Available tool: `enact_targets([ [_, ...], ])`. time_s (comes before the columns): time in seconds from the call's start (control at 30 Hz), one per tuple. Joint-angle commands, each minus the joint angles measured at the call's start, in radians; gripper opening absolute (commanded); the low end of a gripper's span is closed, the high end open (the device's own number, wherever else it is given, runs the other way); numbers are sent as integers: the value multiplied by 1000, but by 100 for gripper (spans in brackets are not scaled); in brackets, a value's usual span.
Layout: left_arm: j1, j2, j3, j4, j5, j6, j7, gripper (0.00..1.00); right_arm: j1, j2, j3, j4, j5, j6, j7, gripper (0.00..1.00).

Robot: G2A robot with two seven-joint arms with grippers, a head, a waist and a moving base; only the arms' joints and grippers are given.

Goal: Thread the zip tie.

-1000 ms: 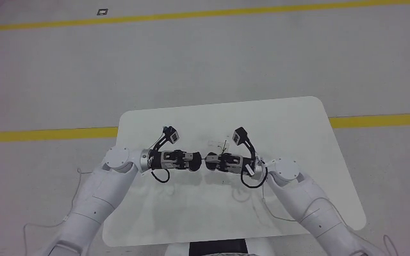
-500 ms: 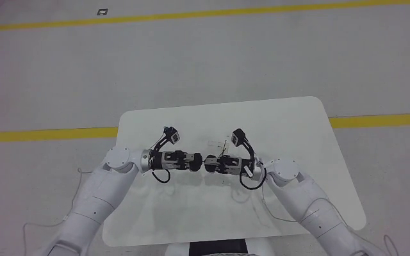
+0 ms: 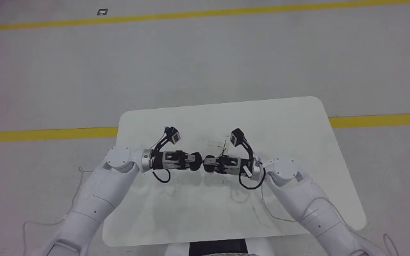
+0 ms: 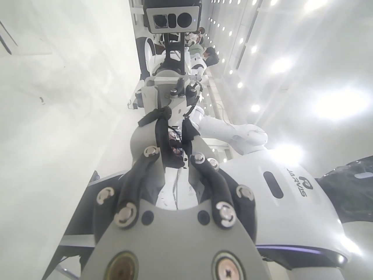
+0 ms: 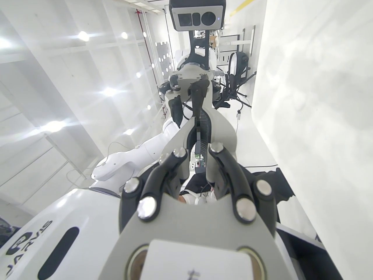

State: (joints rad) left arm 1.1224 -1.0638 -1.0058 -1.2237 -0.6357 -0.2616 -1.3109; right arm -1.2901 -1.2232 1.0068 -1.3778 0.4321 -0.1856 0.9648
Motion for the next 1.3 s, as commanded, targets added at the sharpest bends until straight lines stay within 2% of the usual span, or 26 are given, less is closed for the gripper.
enact_targets([
  [0.0,-1,1,2,1,0,0,1,6,0,0,-1,1,4,-3,-1,0],
  [0.17,-2,2,8,4,-1,-2,3,0,0,0,-1,3,18,-11,-1,0],
  [0.27,-3,3,10,5,-2,-2,5,0,1,0,0,5,23,-13,-1,0],
  [0.6,-4,7,15,5,-4,-1,12,7,-1,3,6,7,33,-19,-1,0],
  [1.27,-8,13,29,3,-12,-1,19,7,0,6,-2,3,27,-15,-3,0],
])
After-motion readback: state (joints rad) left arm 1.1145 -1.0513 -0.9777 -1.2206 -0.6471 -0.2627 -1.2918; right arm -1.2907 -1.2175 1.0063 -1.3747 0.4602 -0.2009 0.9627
